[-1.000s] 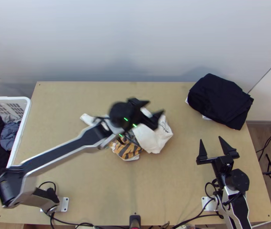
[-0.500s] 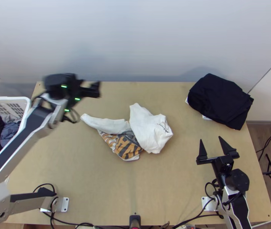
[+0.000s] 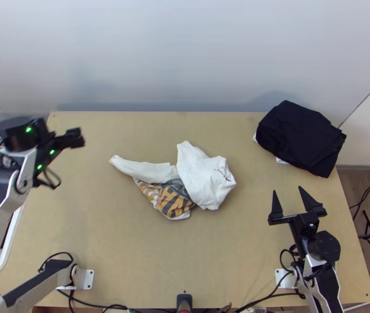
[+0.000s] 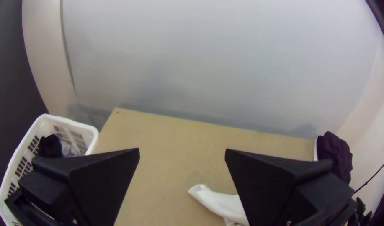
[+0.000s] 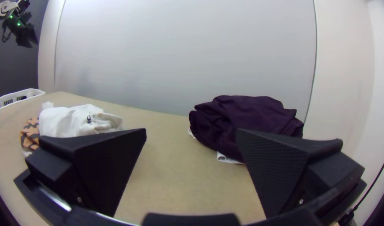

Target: Fold the t-shirt

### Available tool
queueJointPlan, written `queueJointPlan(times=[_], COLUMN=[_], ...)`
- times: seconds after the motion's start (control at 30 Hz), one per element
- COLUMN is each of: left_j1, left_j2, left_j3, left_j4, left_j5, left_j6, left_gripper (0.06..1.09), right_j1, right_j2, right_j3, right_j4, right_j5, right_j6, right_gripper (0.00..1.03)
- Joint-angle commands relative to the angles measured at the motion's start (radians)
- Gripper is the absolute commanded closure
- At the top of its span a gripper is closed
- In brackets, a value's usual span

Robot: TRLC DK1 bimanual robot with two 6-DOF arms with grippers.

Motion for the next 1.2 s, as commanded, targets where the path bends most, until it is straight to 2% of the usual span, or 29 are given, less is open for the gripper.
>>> queueJointPlan(times=[0.0, 0.13, 0.47, 0.53, 0.73, 0.93, 1.07, 1.17], left_j1=[0.170, 0.220, 0.229, 0.235, 0.244, 0.209, 0.164, 0.134], left_j2=[-0.090, -0.114, -0.183, -0.183, -0.183, -0.179, -0.182, -0.197], left_j3=[-0.097, -0.169, -0.232, -0.238, -0.270, -0.298, -0.316, -0.316], left_j4=[-0.162, -0.213, -0.240, -0.240, -0.220, -0.188, -0.167, -0.167], left_j5=[-0.002, -0.001, 0.002, 0.002, 0.002, 0.016, 0.016, 0.016], left_j6=[0.072, 0.083, 0.067, 0.066, 0.071, 0.060, 0.057, 0.044], left_gripper=[0.10, 0.10, 0.10, 0.10, 0.10, 0.10, 0.10, 0.10], right_j1=[0.000, 0.029, 0.032, 0.043, 0.069, 0.064, 0.184, 0.277], right_j2=[0.000, 0.000, 0.000, 0.000, 0.000, 0.000, 0.057, 0.220], right_j3=[0.000, 0.000, 0.000, 0.000, 0.000, 0.080, 0.186, 0.309], right_j4=[0.000, 0.000, 0.000, -0.001, -0.003, -0.015, -0.006, -0.004], right_j5=[0.001, -0.001, -0.001, -0.007, -0.010, -0.010, -0.010, -0.008], right_j6=[0.000, 0.063, 0.065, 0.111, 0.112, 0.065, -0.034, -0.081], right_gripper=[0.04, 0.04, 0.04, 0.04, 0.04, 0.04, 0.04, 0.04])
